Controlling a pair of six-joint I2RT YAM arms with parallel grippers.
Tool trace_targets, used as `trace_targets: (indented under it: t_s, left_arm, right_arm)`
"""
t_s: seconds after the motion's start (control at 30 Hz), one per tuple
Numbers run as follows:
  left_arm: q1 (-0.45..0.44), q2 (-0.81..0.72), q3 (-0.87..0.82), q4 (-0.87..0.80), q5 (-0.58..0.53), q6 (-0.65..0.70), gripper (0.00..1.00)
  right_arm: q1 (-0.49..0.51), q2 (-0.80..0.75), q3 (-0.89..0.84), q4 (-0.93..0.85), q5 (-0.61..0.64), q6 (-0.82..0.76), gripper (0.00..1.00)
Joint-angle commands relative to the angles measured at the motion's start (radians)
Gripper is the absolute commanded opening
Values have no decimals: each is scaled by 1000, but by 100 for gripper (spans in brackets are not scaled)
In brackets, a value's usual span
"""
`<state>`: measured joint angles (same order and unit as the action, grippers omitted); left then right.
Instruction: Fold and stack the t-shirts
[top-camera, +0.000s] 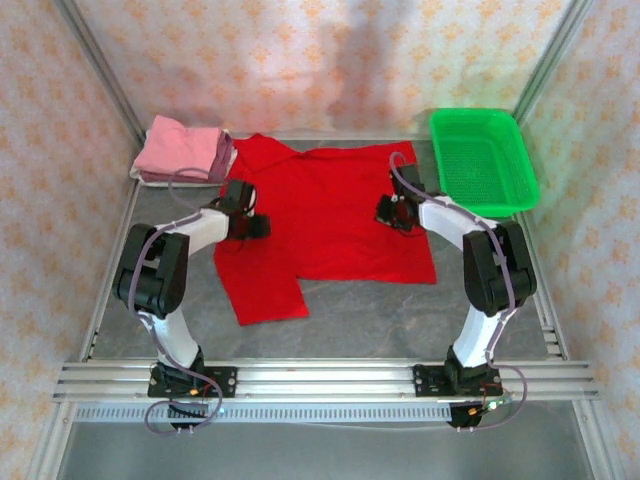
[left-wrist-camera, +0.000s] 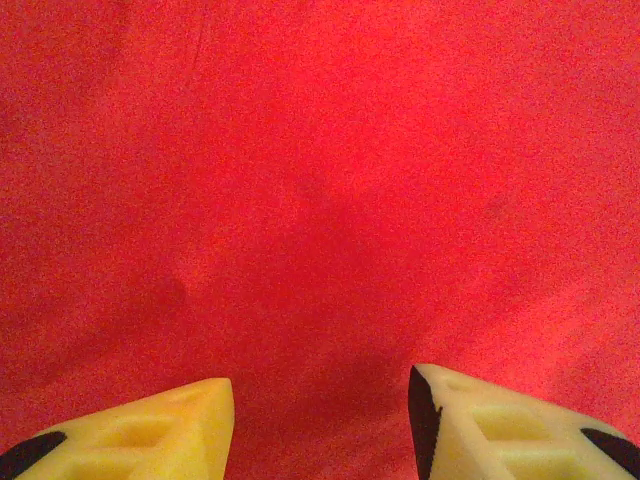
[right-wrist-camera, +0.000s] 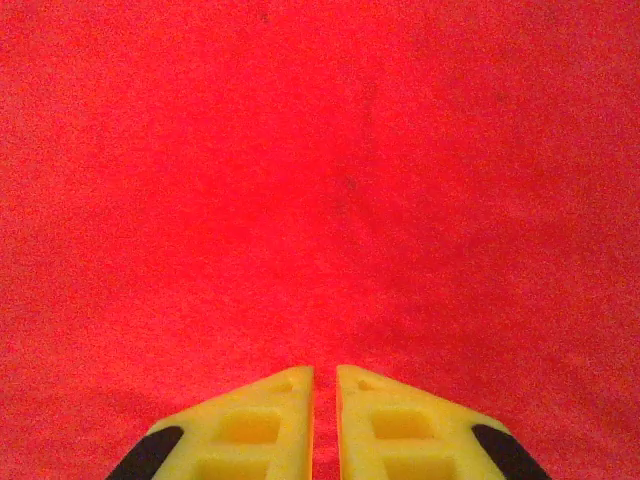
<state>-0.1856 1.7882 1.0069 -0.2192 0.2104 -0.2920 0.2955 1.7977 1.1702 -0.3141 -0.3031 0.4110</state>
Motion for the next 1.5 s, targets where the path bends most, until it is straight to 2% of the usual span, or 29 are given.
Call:
trace_targets:
  t_s: [0.0, 0.1, 0.27, 0.33, 0.53, 0.67, 0.83, 0.97, 1.23, 1.27, 1.37, 1.47]
  left_arm:
    - [3, -44, -76, 62, 11, -70, 50]
    - [3, -88, -120, 39, 15, -95, 51]
    - [0, -355, -223, -142, -23, -189, 58]
    - [-4, -466, -275, -233, -19, -250, 66]
    - [-37, -744, -441, -464, -32, -469, 69]
    - [-86, -854, -497, -555, -22, -555, 70]
    - [-194, -890, -523, -600, 4, -645, 66]
    - [-290, -864, -556, -522, 21, -702, 66]
    - [-300, -772, -581, -322, 5, -650, 46]
    - [-301, -765, -582, -309, -2, -649, 42]
    - [-300, -740, -591, -294, -22, -634, 38]
    - [-301, -731, -585, -309, -22, -615, 28]
  right_arm:
    - [5, 0, -56, 59, 55, 31, 13]
    - [4, -14, -105, 96, 58, 62, 12]
    - [5, -100, -139, 85, 64, 45, 13]
    - [5, -137, -158, 101, 63, 28, 14]
    - [5, -184, -186, 139, 69, 12, 16]
    - [5, -178, -184, 152, 52, 12, 16]
    - [5, -174, -178, 143, 61, -3, 17]
    - [5, -172, -182, 148, 68, -6, 17]
    - [4, -164, -180, 159, 46, 4, 17]
    - [4, -164, -182, 158, 48, 3, 17]
    - [5, -168, -181, 158, 49, 3, 18]
    - [5, -170, -182, 160, 47, 3, 18]
